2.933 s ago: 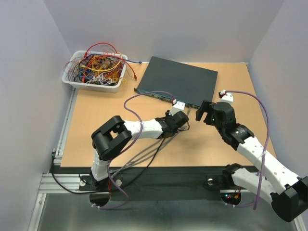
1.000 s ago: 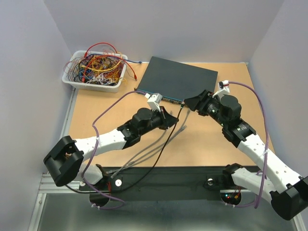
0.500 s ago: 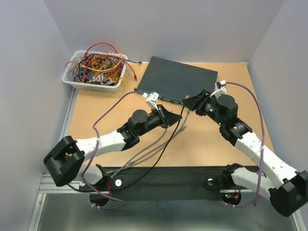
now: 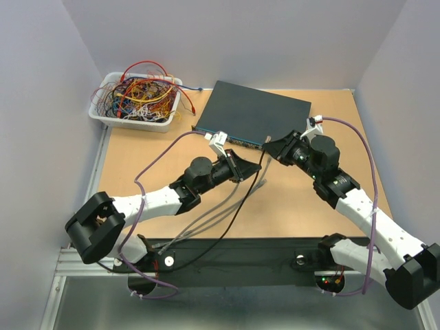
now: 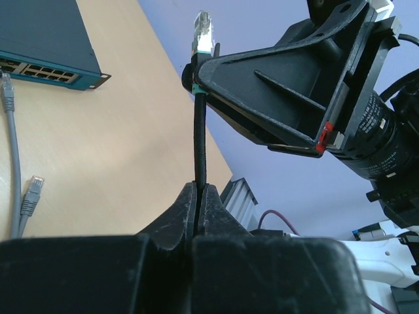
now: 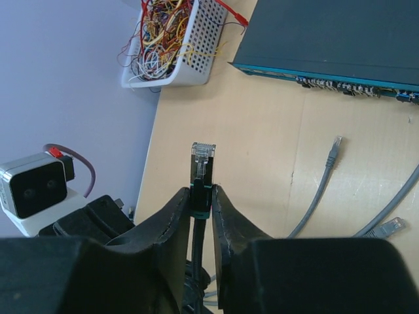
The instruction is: Insert the plug into the switch port
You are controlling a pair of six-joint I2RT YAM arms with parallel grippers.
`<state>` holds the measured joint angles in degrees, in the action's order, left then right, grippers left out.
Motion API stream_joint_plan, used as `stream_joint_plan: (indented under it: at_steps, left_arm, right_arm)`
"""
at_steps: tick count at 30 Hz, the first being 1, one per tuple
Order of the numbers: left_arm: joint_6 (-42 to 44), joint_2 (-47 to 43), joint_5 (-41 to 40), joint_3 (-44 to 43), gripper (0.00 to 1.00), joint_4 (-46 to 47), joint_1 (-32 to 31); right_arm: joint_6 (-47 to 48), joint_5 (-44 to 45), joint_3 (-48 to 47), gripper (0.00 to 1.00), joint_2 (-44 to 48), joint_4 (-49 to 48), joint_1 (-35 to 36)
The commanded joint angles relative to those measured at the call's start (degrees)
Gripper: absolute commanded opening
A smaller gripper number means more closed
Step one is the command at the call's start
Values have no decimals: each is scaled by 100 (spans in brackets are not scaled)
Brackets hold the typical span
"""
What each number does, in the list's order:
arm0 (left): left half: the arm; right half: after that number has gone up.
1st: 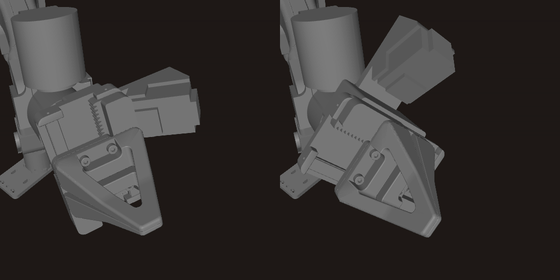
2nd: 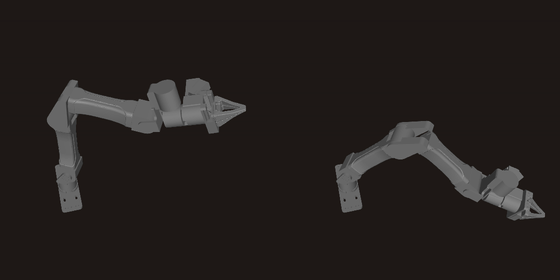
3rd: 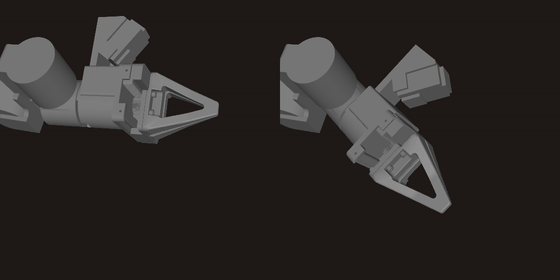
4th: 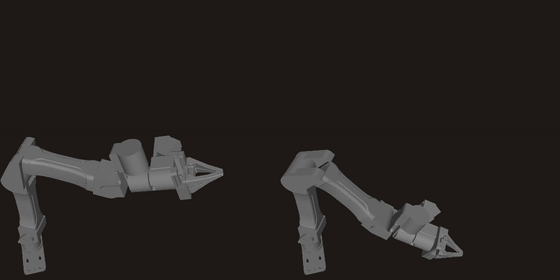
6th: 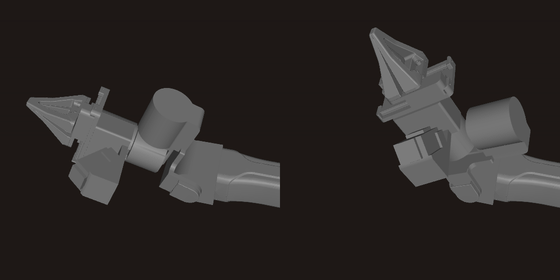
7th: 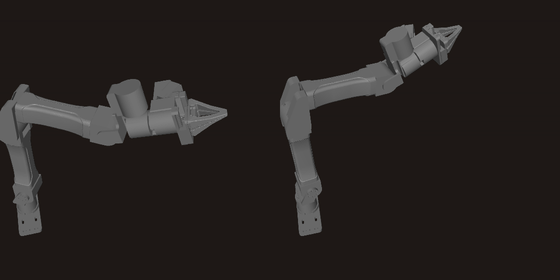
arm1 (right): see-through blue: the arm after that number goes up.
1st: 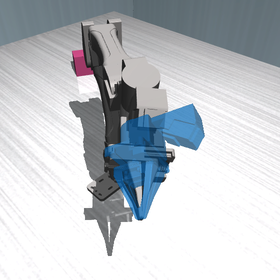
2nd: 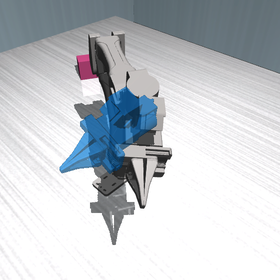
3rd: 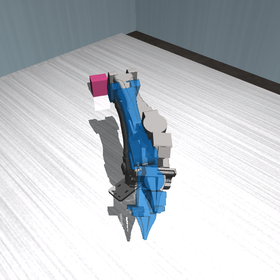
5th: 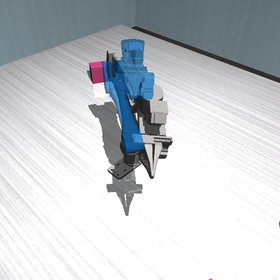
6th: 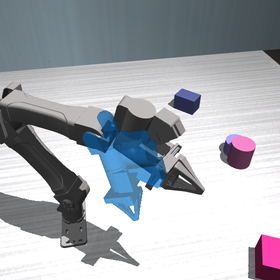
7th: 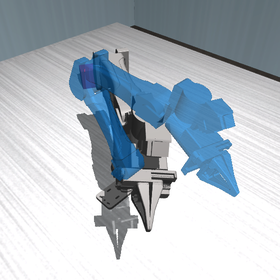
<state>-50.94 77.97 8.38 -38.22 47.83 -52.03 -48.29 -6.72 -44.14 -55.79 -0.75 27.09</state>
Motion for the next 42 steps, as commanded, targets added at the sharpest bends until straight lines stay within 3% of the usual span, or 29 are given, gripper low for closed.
stream_joint_plan:
  at_steps: [1, 7, 10, 11, 15, 18, 26, 31, 36, 42]
  left_arm:
    - [-118, -2, -126, 7, 0, 499, -9]
    - [-136, 165, -118, -72, 0, 551, -62]
    - [-92, 306, 75, -221, 0, 534, -79]
    - [-74, 332, 93, -230, 4, 517, -79]
    - [416, 88, -152, -274, 52, -218, -70]
    - [935, -167, -547, -379, 61, -1114, 113]
    - [1806, -64, -636, -975, 61, -2084, 1642]
    - [2289, 918, -259, -1819, 61, -2094, 2713]
    - [2343, 2140, 497, -2874, 58, -1997, 3672]
    - [2615, 3099, 840, -3719, 58, -1980, 4007]
  right_arm:
    - [22, -49, 28, 20, 42, -259, 33]
    - [39, -22, 72, 16, -2, -267, 33]
    - [65, 56, 107, 8, -2, -250, 33]
    - [100, 126, 116, 6, 15, -198, 33]
    - [390, 636, -24, 0, 147, 705, 33]
    - [566, 1260, -191, 0, 218, 1451, 24]
    - [725, 1973, -429, 1, -527, 2773, -63]
    - [812, 1560, -385, 0, -1144, 2826, -721]
    - [1040, 1683, -831, 0, -1959, 2826, -881]
    - [1208, 1648, -1254, 0, -2972, 2748, -907]
